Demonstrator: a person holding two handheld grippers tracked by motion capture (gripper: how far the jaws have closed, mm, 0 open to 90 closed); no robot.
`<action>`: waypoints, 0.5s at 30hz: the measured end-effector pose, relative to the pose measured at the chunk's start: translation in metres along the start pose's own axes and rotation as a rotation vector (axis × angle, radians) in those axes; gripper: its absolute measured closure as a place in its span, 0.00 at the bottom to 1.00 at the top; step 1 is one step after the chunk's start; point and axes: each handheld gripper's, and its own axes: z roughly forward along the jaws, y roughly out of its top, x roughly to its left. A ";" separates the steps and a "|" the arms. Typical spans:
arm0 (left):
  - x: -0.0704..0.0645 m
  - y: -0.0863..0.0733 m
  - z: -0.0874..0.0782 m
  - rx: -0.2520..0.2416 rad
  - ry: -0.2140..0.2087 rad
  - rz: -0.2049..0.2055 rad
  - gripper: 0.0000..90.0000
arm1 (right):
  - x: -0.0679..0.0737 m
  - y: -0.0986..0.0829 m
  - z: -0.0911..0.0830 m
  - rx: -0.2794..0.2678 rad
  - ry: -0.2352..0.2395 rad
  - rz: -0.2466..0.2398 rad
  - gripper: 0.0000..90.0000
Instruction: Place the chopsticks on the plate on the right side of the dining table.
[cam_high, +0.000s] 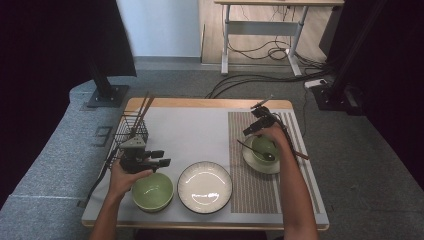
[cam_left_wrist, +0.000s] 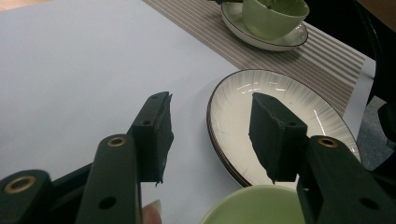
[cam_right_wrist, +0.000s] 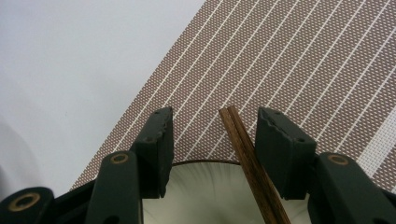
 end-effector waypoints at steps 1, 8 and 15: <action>0.000 0.000 0.000 0.000 0.000 0.000 0.55 | 0.000 0.000 0.000 0.000 0.000 0.000 0.53; 0.000 0.000 -0.001 -0.003 -0.001 0.001 0.55 | 0.001 0.000 -0.002 -0.003 -0.001 -0.002 0.53; 0.000 0.000 -0.001 -0.005 -0.002 0.002 0.55 | 0.002 0.000 0.000 0.005 0.002 -0.012 0.53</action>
